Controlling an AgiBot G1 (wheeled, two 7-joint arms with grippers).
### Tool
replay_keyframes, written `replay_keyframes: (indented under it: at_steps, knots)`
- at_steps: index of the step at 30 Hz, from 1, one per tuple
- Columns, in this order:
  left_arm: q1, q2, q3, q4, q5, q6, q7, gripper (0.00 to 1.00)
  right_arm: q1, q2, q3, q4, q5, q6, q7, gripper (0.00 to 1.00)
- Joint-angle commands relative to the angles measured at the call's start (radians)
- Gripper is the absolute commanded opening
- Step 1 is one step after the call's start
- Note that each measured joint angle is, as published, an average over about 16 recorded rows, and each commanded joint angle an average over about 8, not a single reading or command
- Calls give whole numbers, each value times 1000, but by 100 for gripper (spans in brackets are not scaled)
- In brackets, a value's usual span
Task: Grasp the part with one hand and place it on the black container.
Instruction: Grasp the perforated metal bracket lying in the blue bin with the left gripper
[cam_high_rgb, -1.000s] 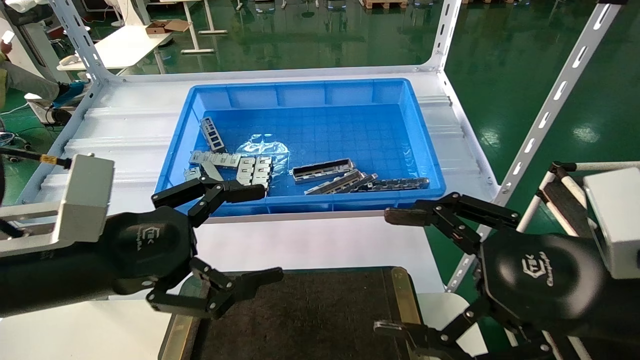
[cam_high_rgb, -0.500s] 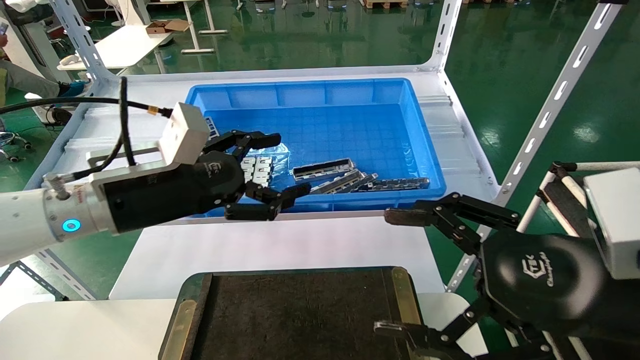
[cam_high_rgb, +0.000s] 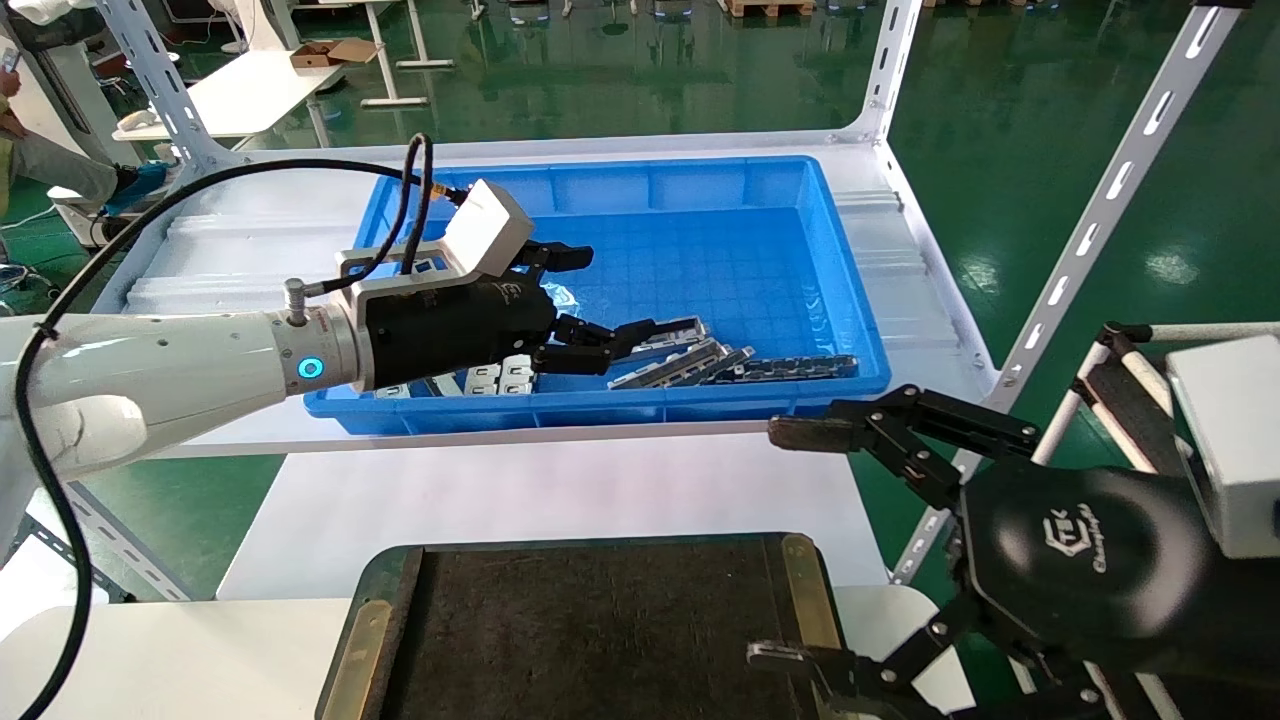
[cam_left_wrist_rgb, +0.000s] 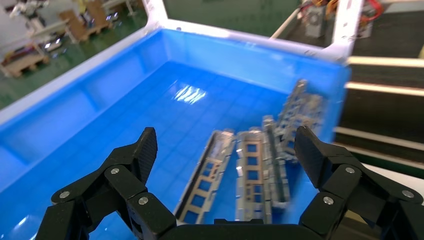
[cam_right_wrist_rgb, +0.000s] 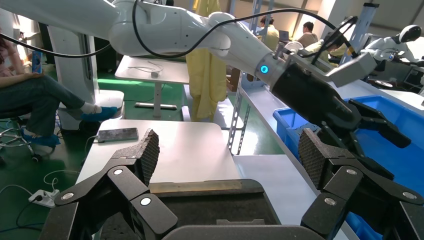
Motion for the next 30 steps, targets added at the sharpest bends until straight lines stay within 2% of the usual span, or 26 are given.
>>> replay_keyframes:
  at_steps: [1, 7, 13, 15, 21, 23, 24, 30]
  knots:
    - [-29, 33, 7, 72, 14, -18, 22, 100, 0, 0, 0, 0, 0, 0, 0, 100]
    - [-78, 112, 18, 235, 36, -72, 75, 100, 0, 0, 0, 0, 0, 0, 0, 100]
    - [-102, 165, 20, 337, 36, -121, 103, 100, 0, 0, 0, 0, 0, 0, 0, 99]
    - [-104, 175, 21, 353, 33, -134, 105, 97, 0, 0, 0, 0, 0, 0, 0, 82]
    - [-98, 187, 33, 362, 25, -165, 89, 24, 0, 0, -1, 0, 0, 0, 0, 8]
    - [-94, 188, 40, 359, 24, -175, 78, 2, 0, 0, -1, 0, 0, 0, 0, 0]
    - [-92, 188, 44, 357, 23, -181, 73, 0, 0, 0, -1, 0, 0, 0, 0, 0]
    - [-82, 188, 71, 346, 22, -212, 43, 0, 0, 0, -1, 0, 1, 0, 0, 0]
